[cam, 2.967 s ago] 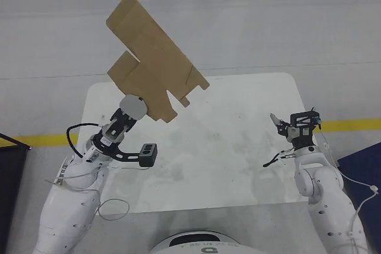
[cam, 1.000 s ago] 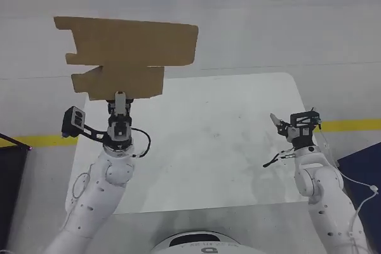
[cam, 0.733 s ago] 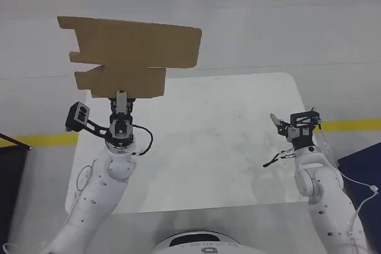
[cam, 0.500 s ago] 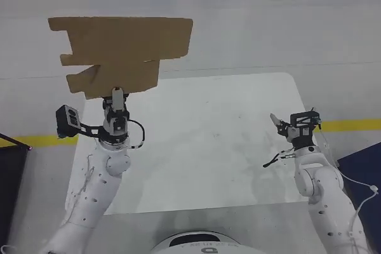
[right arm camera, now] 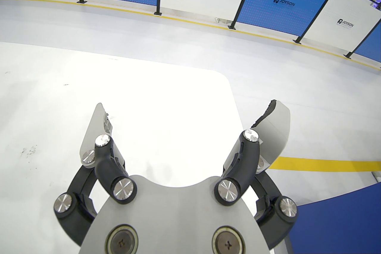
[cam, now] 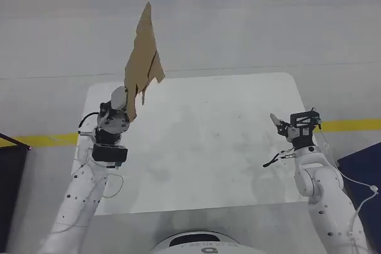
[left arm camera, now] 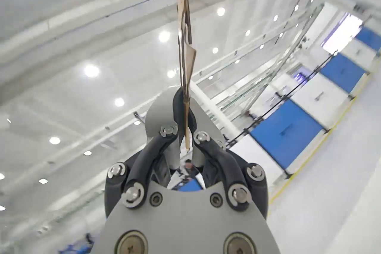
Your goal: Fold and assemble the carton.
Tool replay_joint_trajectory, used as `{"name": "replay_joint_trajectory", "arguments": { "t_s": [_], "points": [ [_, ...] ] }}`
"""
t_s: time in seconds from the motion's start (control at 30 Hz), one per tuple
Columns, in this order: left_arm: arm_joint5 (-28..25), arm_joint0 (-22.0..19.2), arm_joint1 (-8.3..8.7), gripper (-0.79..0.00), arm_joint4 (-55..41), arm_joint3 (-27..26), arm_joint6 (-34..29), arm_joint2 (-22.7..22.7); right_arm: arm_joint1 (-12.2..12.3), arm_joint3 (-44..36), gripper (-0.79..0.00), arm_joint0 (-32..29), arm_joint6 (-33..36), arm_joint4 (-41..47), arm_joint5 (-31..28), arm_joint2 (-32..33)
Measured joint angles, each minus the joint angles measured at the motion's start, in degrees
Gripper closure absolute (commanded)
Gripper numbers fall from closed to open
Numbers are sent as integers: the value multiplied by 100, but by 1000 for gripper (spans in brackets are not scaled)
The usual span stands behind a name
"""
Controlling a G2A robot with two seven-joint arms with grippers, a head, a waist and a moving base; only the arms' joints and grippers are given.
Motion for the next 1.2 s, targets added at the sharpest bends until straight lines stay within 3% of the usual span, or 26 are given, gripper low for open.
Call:
{"name": "replay_joint_trajectory", "arguments": {
  "t_s": [0.13, 0.17, 0.77, 0.87, 0.97, 1.07, 1.2],
  "points": [
    [1219, 76, -24, 0, 977, 12, -338, -2, 0, 0, -785, 0, 0, 0, 0, 0],
    [1317, 103, -32, 0, 1034, 3, -444, 17, 0, 0, -785, 0, 0, 0, 0, 0],
    [1276, 121, -36, 0, 863, -3, -504, 28, 0, 0, -785, 0, 0, 0, 0, 0],
    [1377, 94, 3, 0, 1165, 28, -545, -187, 0, 0, -785, 0, 0, 0, 0, 0],
    [1325, 77, 90, 0, 1760, 251, -204, -490, -1, -1, -785, 4, 1, 6, -6, -6],
    [1281, 68, 144, 0, 1925, 475, 170, -656, -31, 83, -785, 252, -21, 467, -426, -204],
    [1388, 81, 163, 0, 1628, 734, 432, -767, -105, 575, -785, 992, -185, 1843, -1513, -608]
  ]
}}
